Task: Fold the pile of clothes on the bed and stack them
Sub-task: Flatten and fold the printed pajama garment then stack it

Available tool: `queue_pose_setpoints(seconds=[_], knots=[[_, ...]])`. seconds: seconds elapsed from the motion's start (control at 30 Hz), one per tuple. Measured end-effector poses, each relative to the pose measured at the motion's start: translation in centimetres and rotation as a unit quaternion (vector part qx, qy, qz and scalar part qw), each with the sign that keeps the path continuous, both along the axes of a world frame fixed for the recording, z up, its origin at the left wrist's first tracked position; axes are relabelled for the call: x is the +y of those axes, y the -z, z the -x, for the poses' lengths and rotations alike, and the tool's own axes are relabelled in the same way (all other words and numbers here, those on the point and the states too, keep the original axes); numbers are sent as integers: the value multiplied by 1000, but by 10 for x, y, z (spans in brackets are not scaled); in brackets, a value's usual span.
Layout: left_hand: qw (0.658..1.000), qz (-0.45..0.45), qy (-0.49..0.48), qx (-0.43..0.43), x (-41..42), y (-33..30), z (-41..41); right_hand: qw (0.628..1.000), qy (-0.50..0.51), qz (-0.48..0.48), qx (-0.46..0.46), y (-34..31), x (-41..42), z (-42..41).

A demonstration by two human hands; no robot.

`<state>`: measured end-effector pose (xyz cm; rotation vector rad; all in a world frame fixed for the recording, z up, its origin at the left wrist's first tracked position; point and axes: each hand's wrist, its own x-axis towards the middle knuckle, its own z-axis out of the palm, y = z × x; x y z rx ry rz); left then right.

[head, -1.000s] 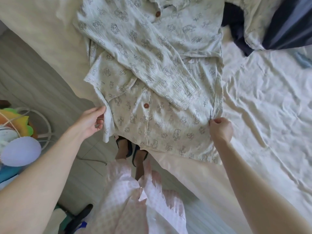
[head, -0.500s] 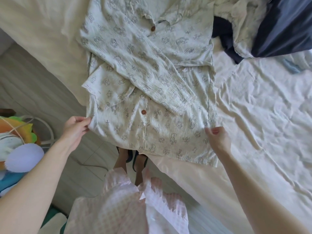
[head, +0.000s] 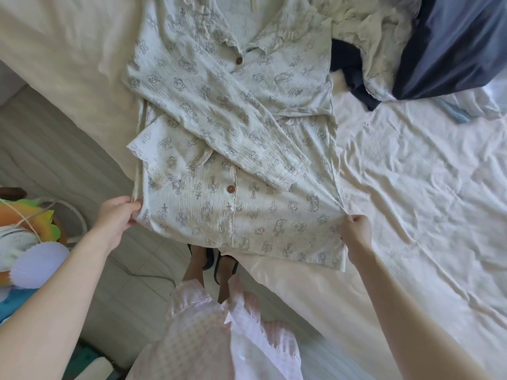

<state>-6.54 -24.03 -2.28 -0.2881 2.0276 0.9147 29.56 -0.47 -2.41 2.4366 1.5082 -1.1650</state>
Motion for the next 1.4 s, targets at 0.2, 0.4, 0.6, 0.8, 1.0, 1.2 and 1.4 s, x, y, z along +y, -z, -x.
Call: queue_pose_setpoints(seconds=[0.2, 0.4, 0.6, 0.8, 1.0, 1.2, 1.4], knots=[[998, 50, -35, 32, -2, -5, 5, 992, 117, -41, 24, -22, 21, -6], [992, 75, 18, 97, -1, -5, 1, 990, 116, -83, -8, -29, 38, -15], [999, 23, 47, -2, -18, -16, -18, 983, 139, 95, 79, -30, 28, -20], [994, -17, -39, -100, -31, -25, -25, 994, 70, 71, 54, -26, 27, -29], [999, 14, -21, 33, -44, -30, -35, 990, -96, -62, -79, -37, 9, -30], [996, 50, 68, 44, -47, -30, -56, 986, -147, -29, -66, -35, -10, -37], [994, 31, -28, -105, -73, -24, -64, 981, -176, -4, -81, -33, -28, -57]])
